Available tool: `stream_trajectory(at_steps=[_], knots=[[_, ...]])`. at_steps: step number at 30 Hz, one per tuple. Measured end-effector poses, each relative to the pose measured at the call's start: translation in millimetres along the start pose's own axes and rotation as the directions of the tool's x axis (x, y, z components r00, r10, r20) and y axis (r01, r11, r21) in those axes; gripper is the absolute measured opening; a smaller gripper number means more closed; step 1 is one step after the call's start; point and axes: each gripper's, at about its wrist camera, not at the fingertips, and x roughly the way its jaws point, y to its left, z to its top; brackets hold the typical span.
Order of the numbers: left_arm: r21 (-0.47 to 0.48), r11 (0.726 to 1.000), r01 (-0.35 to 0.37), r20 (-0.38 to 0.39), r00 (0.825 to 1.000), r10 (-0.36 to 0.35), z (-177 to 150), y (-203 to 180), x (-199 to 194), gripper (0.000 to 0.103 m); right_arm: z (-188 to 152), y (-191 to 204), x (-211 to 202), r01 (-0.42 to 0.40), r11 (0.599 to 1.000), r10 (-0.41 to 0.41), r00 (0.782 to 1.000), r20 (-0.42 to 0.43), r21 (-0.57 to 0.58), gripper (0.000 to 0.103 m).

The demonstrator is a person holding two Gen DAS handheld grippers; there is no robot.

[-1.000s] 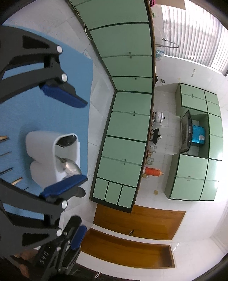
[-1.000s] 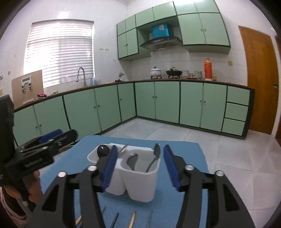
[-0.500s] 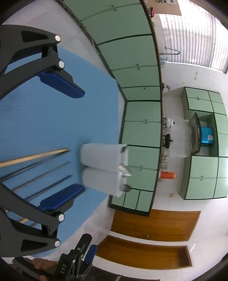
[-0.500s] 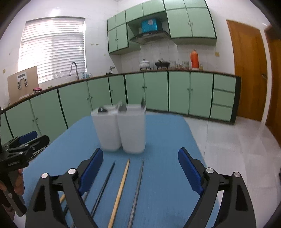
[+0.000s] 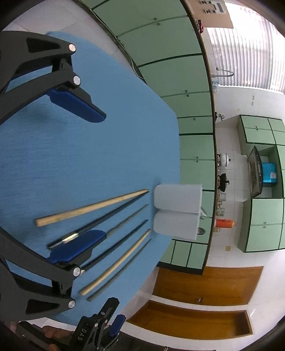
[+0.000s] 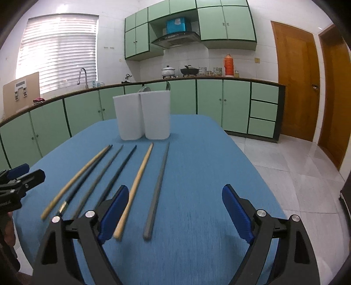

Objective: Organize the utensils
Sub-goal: 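Move both tools back over the chopsticks and close the right gripper on a dark chopstick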

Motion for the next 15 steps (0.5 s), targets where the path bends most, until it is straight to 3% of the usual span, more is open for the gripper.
stream_trajectory(at_steps=[7, 11, 15], knots=[[0.011, 1.000, 0.006, -0.017, 1.000, -0.006, -22, -12, -7, 0.095, -19, 10, -11, 0.024, 0.999, -0.023, 1.000, 0.019, -0.049, 0.073], [0.011, 1.000, 0.006, -0.041, 0.999, -0.006, -31, -14, -3, 0.079, -26, 13, -12, 0.017, 0.998, -0.016, 1.000, 0.012, -0.064, 0.065], [-0.013, 1.000, -0.006, -0.046, 0.999, 0.005, -37, -11, 0, 0.076, -32, 12, -9, 0.007, 0.998, -0.007, 1.000, -0.006, -0.055, 0.059]])
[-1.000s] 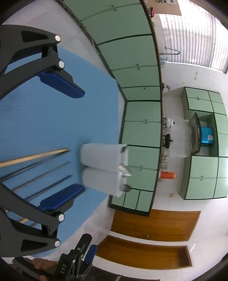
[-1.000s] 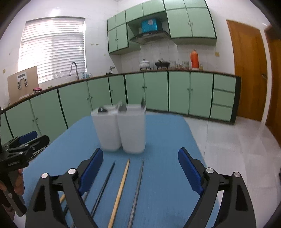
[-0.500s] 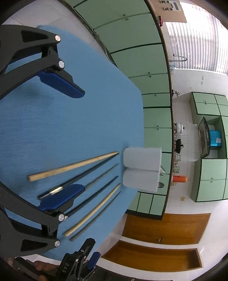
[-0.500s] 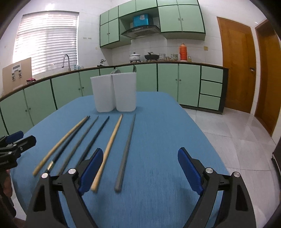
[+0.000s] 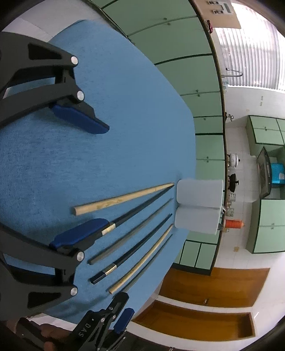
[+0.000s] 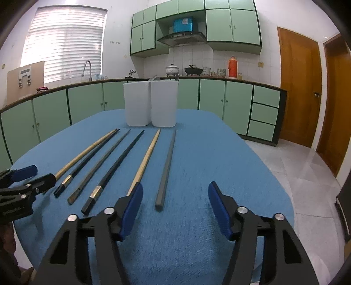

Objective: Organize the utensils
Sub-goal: 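Move both tools back over the chopsticks and close the right gripper on a dark chopstick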

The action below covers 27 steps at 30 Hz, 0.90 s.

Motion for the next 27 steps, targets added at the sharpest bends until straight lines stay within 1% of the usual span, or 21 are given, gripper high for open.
stream_trajectory(at_steps=[4, 6, 10, 14, 15, 17, 19, 21, 26, 27], knots=[[0.007, 1.000, -0.018, 0.008, 1.000, 0.017, -1, -3, 1, 0.072, -6, 0, 0, -0.006, 1.000, 0.006, 1.000, -0.009, -0.003, 0.050], [0.012, 1.000, -0.015, 0.010, 1.000, 0.015, -1, -5, 1, 0.068, -7, 0, 0, -0.012, 1.000, 0.012, 1.000, -0.012, -0.009, 0.047], [0.028, 1.000, -0.009, 0.009, 1.000, 0.009, 0, -11, 3, 0.063, -9, 2, 1, -0.020, 1.000, 0.019, 1.000, -0.014, -0.022, 0.037], [0.028, 1.000, -0.004, 0.010, 1.000, 0.003, 1, -14, 4, 0.057, -11, 3, 0, -0.023, 0.999, 0.022, 1.000, -0.013, -0.025, 0.033], [0.028, 1.000, -0.003, 0.010, 1.000, 0.002, 1, -15, 4, 0.055, -11, 4, 1, -0.022, 0.999, 0.022, 1.000, -0.013, -0.027, 0.031], [0.030, 1.000, 0.001, 0.011, 1.000, -0.002, 0, -18, 4, 0.051, -11, 5, 1, -0.022, 0.999, 0.021, 1.000, -0.010, -0.034, 0.024], [0.035, 0.999, 0.004, 0.011, 1.000, -0.005, -1, -21, 3, 0.046, -12, 7, 0, -0.028, 0.999, 0.027, 1.000, -0.009, -0.042, 0.021], [0.041, 0.999, 0.014, 0.009, 1.000, -0.014, -1, -23, 3, 0.039, -11, 8, 0, -0.028, 0.998, 0.027, 1.000, -0.008, -0.050, 0.018], [0.044, 0.999, 0.026, 0.006, 1.000, -0.026, -1, -27, 3, 0.027, -12, 7, 0, -0.030, 0.999, 0.030, 1.000, -0.008, -0.042, 0.009], [0.042, 0.999, 0.025, 0.006, 1.000, -0.026, -1, -27, 3, 0.022, -11, 6, 0, -0.029, 0.999, 0.029, 1.000, -0.008, -0.039, 0.009]])
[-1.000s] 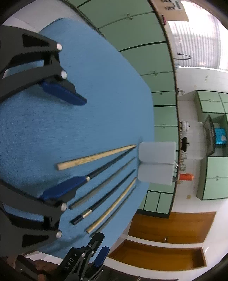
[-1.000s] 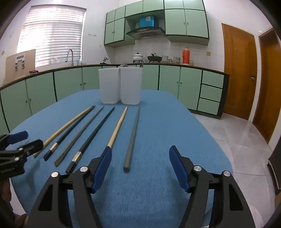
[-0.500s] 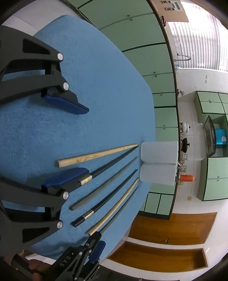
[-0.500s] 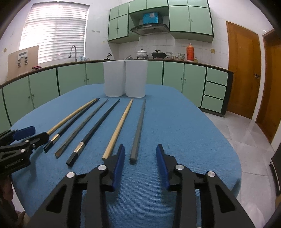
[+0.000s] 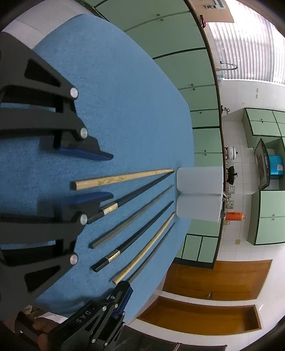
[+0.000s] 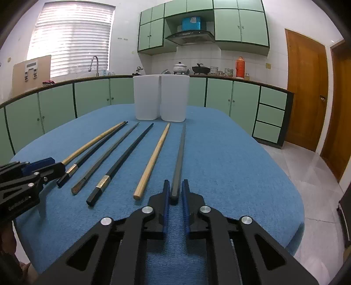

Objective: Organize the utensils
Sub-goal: 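Move both tools back over the chopsticks and close the right gripper on a dark chopstick, then carry the wooden chopstick in the left gripper while the right carries the grey chopstick into the holder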

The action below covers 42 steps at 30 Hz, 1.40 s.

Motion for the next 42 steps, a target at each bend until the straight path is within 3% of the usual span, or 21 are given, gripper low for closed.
stream_trajectory(at_steps=[2, 6, 12, 17, 27, 36, 42], knots=[[-0.003, 1.000, 0.005, -0.001, 1.000, -0.005, 0, -1, 0, 0.014, 0, -1, 0, -0.002, 1.000, 0.002, 1.000, -0.001, 0.002, 0.009], [-0.001, 1.000, 0.004, -0.002, 1.000, -0.004, -1, -3, -1, 0.008, 0, -1, 0, -0.001, 1.000, 0.001, 1.000, -0.001, 0.000, 0.009], [-0.004, 1.000, -0.011, 0.012, 1.000, 0.011, 3, -4, -8, 0.006, 2, -1, -4, 0.027, 1.000, -0.027, 1.000, 0.016, -0.014, 0.008], [0.020, 0.999, -0.027, 0.073, 0.997, 0.026, 19, -5, -24, 0.006, 17, -5, -19, 0.032, 0.999, -0.031, 0.997, 0.064, -0.018, 0.008], [0.025, 0.998, -0.059, 0.222, 0.974, 0.052, 83, 4, -58, 0.006, 84, -22, -52, 0.006, 1.000, -0.001, 0.979, 0.202, -0.027, 0.007], [0.013, 1.000, 0.013, 0.234, 0.972, -0.016, 141, 8, -60, 0.006, 153, -41, -44, -0.105, 0.994, 0.098, 0.982, 0.159, 0.041, 0.007], [0.006, 0.999, 0.034, 0.244, 0.969, -0.035, 172, 11, -55, 0.006, 194, -43, -40, -0.119, 0.993, 0.115, 0.980, 0.165, 0.015, 0.007]])
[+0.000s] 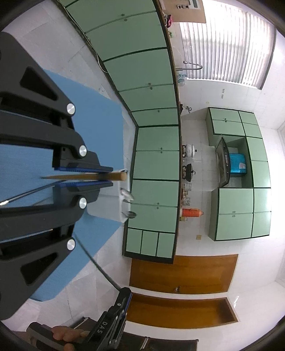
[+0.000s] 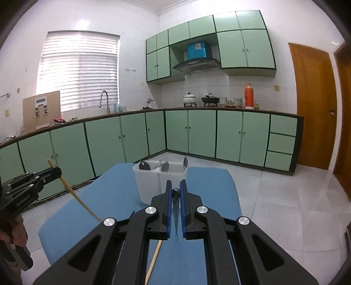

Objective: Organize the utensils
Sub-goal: 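Carry the wooden chopstick in the left gripper while the right carries the grey chopstick into the holder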

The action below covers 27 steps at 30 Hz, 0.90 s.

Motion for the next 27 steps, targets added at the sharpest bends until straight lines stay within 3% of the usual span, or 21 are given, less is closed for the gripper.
stream_trajectory(at_steps=[8, 16, 27], knots=[[-0.037, 0.999, 0.026, 0.018, 1.000, -0.025, 34, -3, 29, 0.006, 39, 8, 29, -0.023, 1.000, 0.023, 1.000, 0.009, -0.003, 0.007], [-0.072, 0.997, 0.041, 0.109, 0.994, -0.033, 81, -4, 50, 0.006, 87, -4, 43, -0.036, 0.999, 0.032, 0.994, 0.100, 0.036, 0.007], [-0.078, 0.997, 0.013, 0.289, 0.957, 0.010, 144, -19, 81, 0.006, 144, -14, 62, -0.004, 0.999, -0.004, 0.977, 0.213, 0.038, 0.007]])
